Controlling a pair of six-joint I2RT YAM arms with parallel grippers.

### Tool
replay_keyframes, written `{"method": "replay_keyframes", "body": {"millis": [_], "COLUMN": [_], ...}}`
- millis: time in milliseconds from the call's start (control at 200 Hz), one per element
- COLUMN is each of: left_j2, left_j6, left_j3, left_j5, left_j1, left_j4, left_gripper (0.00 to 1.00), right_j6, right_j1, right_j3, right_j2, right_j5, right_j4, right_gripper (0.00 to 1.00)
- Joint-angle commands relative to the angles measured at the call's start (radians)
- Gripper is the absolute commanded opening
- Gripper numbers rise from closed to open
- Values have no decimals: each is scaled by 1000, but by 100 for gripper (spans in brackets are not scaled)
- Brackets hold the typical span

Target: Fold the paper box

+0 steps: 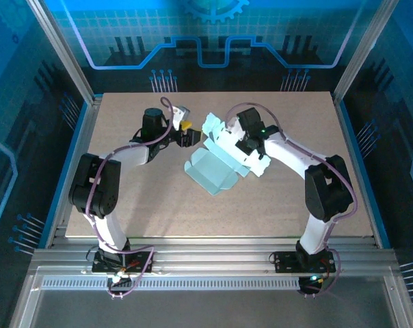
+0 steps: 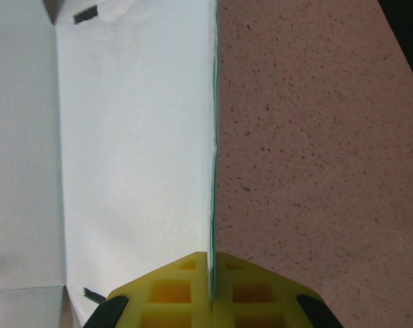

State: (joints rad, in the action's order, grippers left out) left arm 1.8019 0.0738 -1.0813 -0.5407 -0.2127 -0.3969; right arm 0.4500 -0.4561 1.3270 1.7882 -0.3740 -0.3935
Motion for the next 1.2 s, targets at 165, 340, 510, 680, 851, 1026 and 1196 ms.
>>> {"method": "replay_keyframes", "body": {"millis": [165,340,510,680,851,1026,1196], "left_j2": [0,33,64,144,223,284,281], "left_j6": [-112,-215,-250,-257,-240,-254,-294], "left_j3": [-5,-65,-115,-239,-352,-481,-467], "left_j5": [181,295,332,312,325,295,289], "left_j1": [7,28,60,80,104,153,164], "left_j4": [-14,80,146,324,450,590,631], "left_gripper": [99,99,99,99,99,99,99], "right_j6": [157,280,378,468,546,676,717], "right_j1": [-52,-73,-87,-116,-151,-195,-240], "right_j3": [-153,-238,-277,-324,-374,-439,-486], "right_j2": [-92,-101,-65,-47,-54,-6,26], "right_j5": [-178,-267,-338,-393,-357,-362,-370], "right_j4": [282,457,566,748,835,1027,1146], "right_gripper": [0,0,0,0,0,0,0]}}
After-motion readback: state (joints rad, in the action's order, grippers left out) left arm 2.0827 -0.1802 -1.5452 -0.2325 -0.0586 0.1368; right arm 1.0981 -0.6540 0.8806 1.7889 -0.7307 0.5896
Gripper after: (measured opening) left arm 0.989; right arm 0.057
